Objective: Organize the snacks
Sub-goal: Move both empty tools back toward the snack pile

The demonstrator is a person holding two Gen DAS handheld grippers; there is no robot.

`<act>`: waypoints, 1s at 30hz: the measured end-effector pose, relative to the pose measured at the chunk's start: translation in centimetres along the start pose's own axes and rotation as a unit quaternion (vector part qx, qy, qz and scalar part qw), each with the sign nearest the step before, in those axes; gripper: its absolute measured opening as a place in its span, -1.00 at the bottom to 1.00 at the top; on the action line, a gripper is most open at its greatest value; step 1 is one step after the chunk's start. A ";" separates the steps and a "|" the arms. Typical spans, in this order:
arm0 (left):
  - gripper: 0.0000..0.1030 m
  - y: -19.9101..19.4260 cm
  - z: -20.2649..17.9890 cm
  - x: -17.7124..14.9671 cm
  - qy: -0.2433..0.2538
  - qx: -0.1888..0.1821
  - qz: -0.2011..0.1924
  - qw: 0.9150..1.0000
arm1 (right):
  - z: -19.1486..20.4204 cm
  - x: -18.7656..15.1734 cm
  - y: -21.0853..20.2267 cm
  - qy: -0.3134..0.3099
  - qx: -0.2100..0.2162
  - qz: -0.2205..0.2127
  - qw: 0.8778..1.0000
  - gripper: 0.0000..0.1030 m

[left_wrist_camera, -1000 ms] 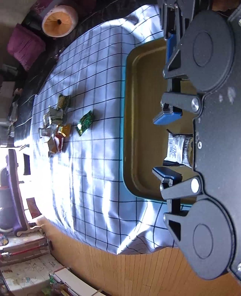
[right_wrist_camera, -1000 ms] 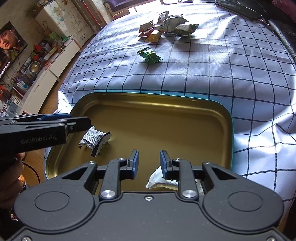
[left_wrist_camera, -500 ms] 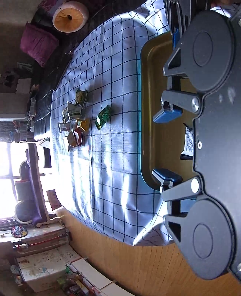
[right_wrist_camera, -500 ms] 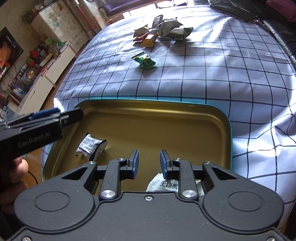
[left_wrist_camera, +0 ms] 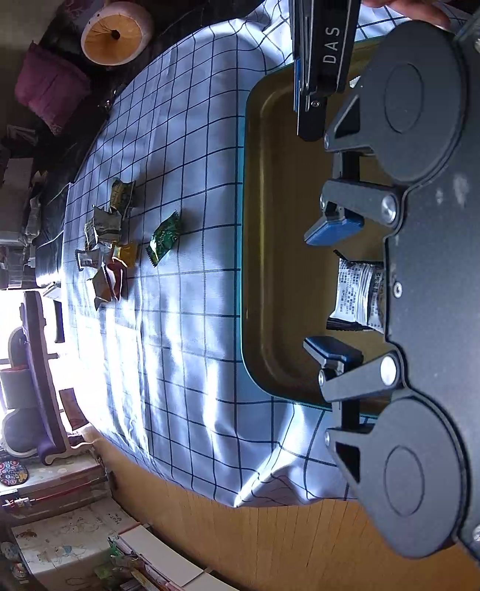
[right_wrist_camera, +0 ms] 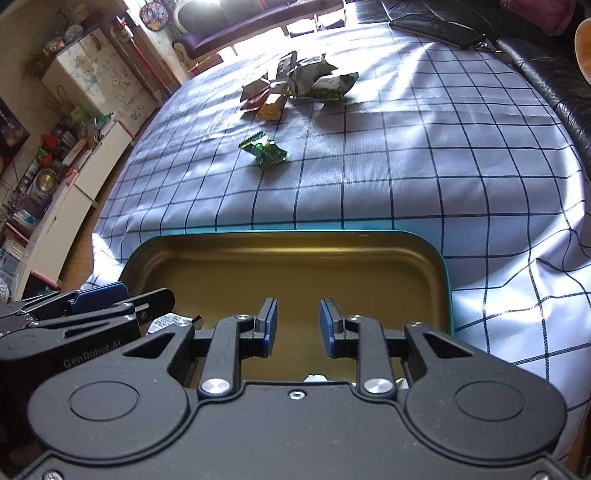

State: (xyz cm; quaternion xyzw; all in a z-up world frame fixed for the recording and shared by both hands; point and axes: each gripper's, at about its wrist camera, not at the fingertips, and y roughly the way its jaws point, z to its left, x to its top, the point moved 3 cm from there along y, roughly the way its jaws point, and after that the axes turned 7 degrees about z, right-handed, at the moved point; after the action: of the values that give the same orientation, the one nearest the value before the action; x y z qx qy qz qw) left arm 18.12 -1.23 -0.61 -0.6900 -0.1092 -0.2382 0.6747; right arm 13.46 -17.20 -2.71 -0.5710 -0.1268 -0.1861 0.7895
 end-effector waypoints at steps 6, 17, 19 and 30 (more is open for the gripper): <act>0.12 0.1 -0.5 -0.6 0.011 -0.005 0.003 1.000 | 0.0 0.0 0.6 -0.001 -0.002 0.015 1.000 -0.29; 0.14 0.7 -0.5 -0.3 0.009 -0.014 0.018 1.000 | 0.3 0.3 1.0 -0.014 -0.013 0.019 1.000 -0.29; 0.14 0.9 -0.5 -0.2 0.011 -0.021 0.023 0.999 | 0.4 0.3 1.0 -0.017 -0.014 0.019 1.000 -0.29; 0.10 1.4 0.7 1.7 -0.007 -0.035 0.024 0.999 | 1.1 2.3 0.7 -0.030 -0.022 -0.006 0.999 -0.29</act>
State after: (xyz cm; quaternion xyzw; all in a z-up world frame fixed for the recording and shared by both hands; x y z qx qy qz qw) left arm 20.34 -0.95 -1.02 -0.7170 -0.0885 -0.2208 0.6552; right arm 15.81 -16.27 -2.04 -0.5925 -0.1493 -0.1762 0.7717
